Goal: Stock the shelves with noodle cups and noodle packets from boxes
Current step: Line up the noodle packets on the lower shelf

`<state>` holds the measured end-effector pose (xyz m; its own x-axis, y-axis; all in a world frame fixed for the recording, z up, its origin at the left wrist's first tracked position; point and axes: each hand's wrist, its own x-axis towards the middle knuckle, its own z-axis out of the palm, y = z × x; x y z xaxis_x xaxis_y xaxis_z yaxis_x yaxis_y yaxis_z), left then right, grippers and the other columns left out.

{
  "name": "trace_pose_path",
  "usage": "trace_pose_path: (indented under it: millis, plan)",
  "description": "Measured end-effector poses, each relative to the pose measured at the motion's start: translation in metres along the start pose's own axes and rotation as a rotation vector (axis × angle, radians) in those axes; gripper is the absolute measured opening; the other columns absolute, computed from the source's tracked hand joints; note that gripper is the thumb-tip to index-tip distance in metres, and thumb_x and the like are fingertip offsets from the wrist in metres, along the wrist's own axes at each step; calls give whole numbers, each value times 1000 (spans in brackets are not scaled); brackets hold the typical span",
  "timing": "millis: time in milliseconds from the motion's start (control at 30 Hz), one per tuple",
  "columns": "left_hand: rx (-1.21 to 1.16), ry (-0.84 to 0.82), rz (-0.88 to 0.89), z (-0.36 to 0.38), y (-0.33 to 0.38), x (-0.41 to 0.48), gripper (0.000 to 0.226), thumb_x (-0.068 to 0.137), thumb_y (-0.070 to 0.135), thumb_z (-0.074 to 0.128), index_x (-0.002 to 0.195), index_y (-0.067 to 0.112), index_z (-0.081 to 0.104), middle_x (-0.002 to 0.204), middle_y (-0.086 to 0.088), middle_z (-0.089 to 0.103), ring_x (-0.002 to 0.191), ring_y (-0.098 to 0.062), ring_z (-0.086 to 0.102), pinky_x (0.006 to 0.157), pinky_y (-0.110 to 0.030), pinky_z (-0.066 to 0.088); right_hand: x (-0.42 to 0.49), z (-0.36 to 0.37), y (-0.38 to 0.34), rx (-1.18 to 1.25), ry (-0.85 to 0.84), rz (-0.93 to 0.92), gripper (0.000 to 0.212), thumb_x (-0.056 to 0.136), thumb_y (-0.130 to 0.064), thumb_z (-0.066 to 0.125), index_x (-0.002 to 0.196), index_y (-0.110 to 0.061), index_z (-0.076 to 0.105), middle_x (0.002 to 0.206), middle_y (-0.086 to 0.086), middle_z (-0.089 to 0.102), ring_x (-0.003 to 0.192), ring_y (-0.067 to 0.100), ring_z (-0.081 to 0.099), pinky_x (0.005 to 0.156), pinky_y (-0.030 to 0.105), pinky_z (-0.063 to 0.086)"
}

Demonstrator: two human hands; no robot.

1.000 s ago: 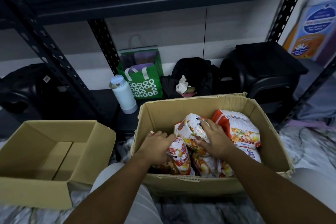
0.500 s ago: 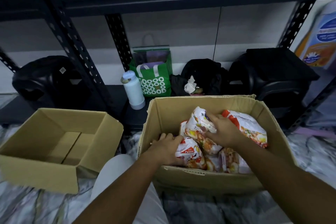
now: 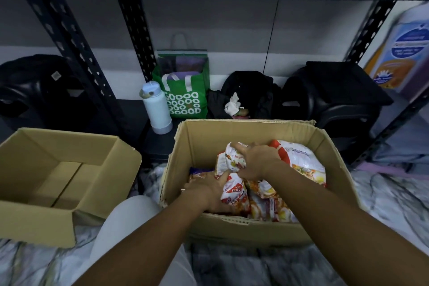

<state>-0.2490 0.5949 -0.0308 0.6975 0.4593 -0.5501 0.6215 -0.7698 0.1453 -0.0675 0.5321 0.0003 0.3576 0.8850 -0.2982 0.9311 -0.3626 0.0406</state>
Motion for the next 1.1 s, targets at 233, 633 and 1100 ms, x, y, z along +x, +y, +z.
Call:
trace_pose_path:
  millis: [233, 633, 1100]
  plan:
    - [-130, -30, 35, 6, -14, 5, 124, 73, 66, 80, 150, 52, -16, 159, -10, 32, 137, -35, 46, 108, -49, 47, -4, 11, 10, 1, 50, -41, 98, 83, -71, 62, 155, -53, -2, 153, 14, 43, 113, 33, 64, 81, 42, 59]
    - [-130, -20, 50, -1, -13, 18, 133, 70, 55, 88, 161, 37, -7, 154, -7, 46, 134, -30, 49, 106, -44, 48, -7, 28, 13, 81, 175, -50, 90, 82, -64, 64, 155, -52, 12, 144, 5, 47, 120, 28, 59, 80, 35, 50]
    - [13, 139, 158, -29, -16, -11, 111, 74, 51, 82, 158, 44, 10, 142, -1, 56, 123, -26, 56, 87, -36, 47, -31, 24, 29, 360, 223, -44, 76, 79, -60, 69, 144, -51, 30, 131, -6, 52, 111, 21, 61, 77, 32, 48]
